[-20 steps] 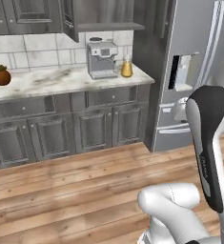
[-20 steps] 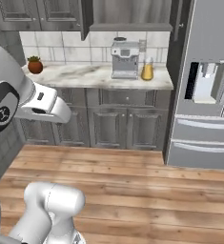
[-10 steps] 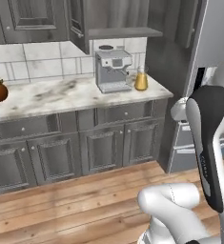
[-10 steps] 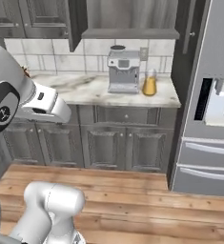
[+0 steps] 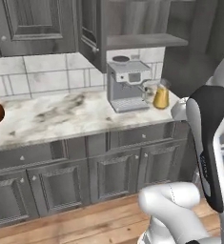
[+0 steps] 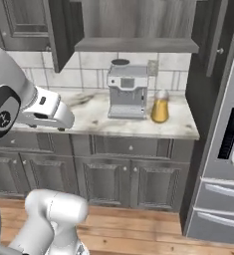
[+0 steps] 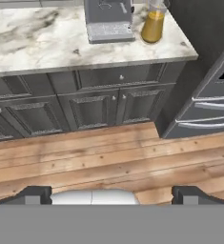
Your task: There is a tray on the dining counter. Grab the cup, mug, and pitcher and place them on the tray. The pitcher may be placed next to the tray if it cannot fit the tray.
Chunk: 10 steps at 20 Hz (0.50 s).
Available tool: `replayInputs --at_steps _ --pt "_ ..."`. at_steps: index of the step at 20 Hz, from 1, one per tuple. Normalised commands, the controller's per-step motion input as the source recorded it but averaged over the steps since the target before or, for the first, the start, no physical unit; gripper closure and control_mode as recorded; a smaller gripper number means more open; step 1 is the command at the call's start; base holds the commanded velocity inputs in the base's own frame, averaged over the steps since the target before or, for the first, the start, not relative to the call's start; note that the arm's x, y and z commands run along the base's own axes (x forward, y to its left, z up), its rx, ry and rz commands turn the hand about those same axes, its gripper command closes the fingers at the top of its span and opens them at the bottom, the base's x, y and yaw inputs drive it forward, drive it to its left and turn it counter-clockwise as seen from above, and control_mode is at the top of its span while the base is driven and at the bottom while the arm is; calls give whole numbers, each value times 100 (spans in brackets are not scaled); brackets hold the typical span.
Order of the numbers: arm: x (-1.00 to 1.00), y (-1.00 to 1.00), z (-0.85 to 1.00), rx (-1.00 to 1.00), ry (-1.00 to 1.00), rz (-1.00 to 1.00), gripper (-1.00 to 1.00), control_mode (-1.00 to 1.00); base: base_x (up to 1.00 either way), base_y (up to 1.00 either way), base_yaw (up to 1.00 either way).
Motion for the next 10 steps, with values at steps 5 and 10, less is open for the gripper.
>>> replayInputs --at_steps 5,10 --pt "0 0 0 0 0 0 -100 100 99 0 2" --pt "0 0 0 0 0 0 -100 100 69 -19 0"
